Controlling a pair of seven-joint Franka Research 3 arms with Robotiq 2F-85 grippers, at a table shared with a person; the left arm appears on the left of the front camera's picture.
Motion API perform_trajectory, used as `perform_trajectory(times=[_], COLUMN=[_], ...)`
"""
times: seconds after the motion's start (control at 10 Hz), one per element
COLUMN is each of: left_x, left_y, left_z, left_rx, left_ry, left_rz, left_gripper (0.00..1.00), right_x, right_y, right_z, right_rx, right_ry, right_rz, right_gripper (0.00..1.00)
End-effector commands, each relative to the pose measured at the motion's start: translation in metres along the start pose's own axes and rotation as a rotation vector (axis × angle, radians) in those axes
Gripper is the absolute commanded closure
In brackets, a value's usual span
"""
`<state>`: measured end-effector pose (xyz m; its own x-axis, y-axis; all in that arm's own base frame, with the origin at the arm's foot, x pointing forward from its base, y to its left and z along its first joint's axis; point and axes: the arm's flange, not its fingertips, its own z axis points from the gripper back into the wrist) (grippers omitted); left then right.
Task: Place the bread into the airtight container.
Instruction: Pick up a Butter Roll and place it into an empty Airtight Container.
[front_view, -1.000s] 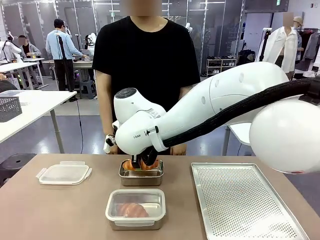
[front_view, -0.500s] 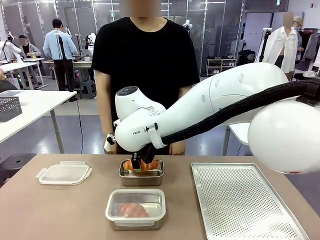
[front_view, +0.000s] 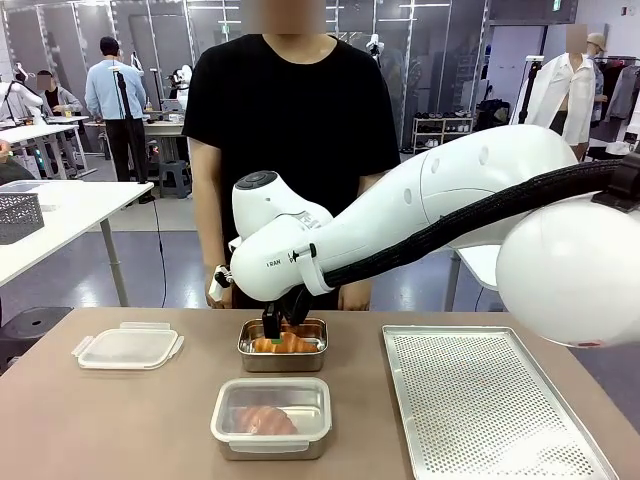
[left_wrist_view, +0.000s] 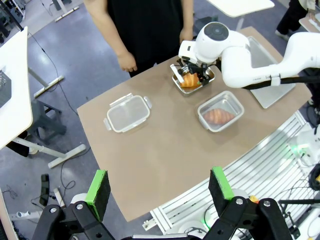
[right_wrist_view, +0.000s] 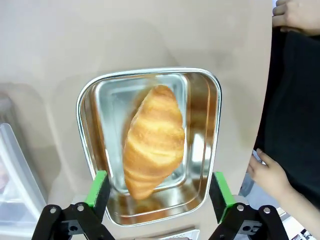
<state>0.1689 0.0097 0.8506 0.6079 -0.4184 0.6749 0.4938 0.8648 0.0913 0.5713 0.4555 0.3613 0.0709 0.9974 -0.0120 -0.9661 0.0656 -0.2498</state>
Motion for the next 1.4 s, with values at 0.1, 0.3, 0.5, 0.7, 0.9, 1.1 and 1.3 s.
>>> perform_trajectory(times=[0.1,0.3,0.5,0.7,0.9,1.1,1.3], left_x=[0.001,0.001,0.001,0.001,0.001,0.001,0.001], left_y=[0.0,0.0,0.0,0.0,0.0,0.0,0.0], left_z=[0.001,0.001,0.001,0.001,0.001,0.001,0.001], left_rx=[0.001,0.001,0.001,0.001,0.001,0.001,0.001], left_ry=[-0.001,-0.001,-0.001,-0.001,-0.001,-0.001,-0.001], left_rz=[0.0,0.0,0.0,0.0,0.0,0.0,0.0], left_gripper=[0.0,0.0,0.0,0.0,0.0,0.0,0.0], right_x=[-0.013,0.0,0.0,0.0,0.0,0.0,0.0], right_y=[0.0,0.0,0.0,0.0,0.0,0.0,0.0], right_z=[0.0,0.0,0.0,0.0,0.0,0.0,0.0], right_rx=[-0.053,0.0,0.0,0.0,0.0,0.0,0.0], right_ry=[0.021,0.0,0.0,0.0,0.0,0.0,0.0], right_rz=[-0.049,-0.001,-0.001,-0.001,-0.001,-0.001,-0.001], right_gripper=[0.0,0.0,0.0,0.0,0.0,0.0,0.0])
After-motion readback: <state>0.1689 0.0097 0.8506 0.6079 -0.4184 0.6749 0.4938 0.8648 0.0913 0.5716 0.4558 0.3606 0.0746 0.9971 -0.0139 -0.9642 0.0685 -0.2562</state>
